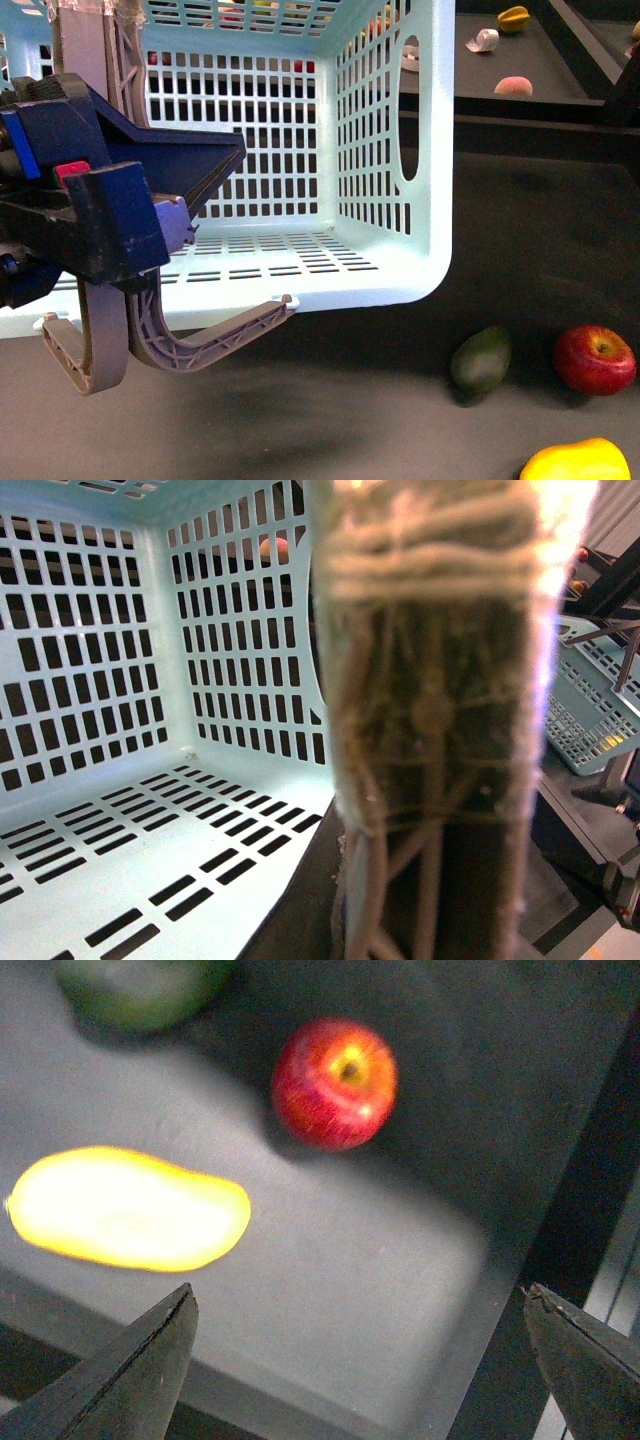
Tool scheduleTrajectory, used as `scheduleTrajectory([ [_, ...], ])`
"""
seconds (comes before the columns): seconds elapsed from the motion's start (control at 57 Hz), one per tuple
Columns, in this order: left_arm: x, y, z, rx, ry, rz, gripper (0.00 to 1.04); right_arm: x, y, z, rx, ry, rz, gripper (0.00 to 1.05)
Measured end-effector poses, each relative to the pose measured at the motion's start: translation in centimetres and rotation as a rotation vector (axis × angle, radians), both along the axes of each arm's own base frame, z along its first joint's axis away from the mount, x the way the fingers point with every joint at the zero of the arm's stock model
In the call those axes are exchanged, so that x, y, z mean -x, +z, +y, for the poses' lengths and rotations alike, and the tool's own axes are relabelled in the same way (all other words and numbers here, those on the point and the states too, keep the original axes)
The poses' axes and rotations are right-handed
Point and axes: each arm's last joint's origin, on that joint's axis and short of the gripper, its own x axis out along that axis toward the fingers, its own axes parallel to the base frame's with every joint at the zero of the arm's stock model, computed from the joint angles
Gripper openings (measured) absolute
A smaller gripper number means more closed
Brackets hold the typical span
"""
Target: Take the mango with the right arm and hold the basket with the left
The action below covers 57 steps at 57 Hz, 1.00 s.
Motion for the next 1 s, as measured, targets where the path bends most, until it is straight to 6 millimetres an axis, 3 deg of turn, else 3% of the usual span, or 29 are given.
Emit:
scheduleTrajectory([
  [0.456, 0.0, 0.0, 0.0, 0.000, 0.000, 0.000, 0.08, -1.0, -7.3, 0.1, 0.096, 0.257, 0.298, 0.97],
  [1.0, 0.0, 0.0, 0.0, 0.000, 0.000, 0.000, 0.08, -4.3, -11.4, 1.2, 0.045, 0.308, 0.325, 0.97],
])
